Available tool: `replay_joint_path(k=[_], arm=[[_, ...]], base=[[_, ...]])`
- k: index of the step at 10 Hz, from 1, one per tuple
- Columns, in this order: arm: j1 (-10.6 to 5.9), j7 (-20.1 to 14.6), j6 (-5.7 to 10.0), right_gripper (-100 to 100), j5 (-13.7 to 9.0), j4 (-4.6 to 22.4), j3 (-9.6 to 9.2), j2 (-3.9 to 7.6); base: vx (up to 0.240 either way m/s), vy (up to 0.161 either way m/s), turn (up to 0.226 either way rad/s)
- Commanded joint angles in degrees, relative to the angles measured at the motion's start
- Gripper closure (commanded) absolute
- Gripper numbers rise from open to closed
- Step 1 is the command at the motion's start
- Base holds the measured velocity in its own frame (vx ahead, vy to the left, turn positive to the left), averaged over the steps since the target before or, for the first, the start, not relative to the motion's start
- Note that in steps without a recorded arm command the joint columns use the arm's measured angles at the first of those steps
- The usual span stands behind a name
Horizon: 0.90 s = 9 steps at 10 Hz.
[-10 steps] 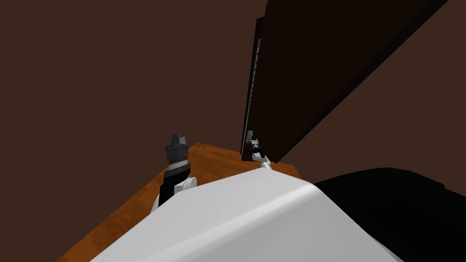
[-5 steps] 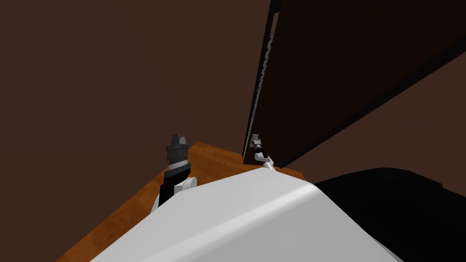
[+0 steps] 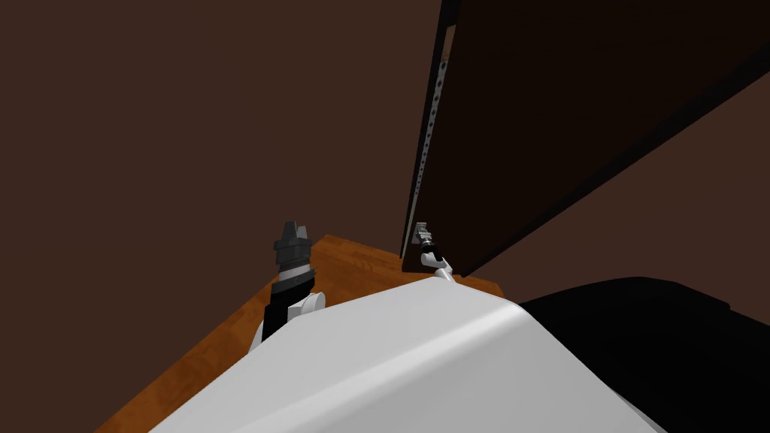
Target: Pull the door open
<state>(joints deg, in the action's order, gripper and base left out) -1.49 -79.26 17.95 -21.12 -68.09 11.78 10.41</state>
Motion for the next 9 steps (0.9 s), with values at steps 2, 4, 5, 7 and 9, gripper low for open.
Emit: replay_joint_path(k=[2, 4, 5, 7, 9], arm=[[0.37, -0.92, 0.14, 100, -0.05, -0.21, -0.89, 0.78], [0.76, -1.93, 0.32, 100, -0.09, -0.45, -1.86, 1.65], [1.1, -2.81, 0.47, 100, -0.13, -0.67, -2.72, 2.41], [1.7, -4.36, 0.74, 100, -0.19, -1.04, -4.22, 3.75], [2.15, -5.51, 0.94, 100, -0.25, -1.32, -5.35, 4.75]], base=[[-0.066, -0.03, 0.067], [-0.222, -0.07, 0.168], [-0.26, -0.077, 0.19], [-0.278, -0.048, 0.182], [-0.24, -0.071, 0.158]])
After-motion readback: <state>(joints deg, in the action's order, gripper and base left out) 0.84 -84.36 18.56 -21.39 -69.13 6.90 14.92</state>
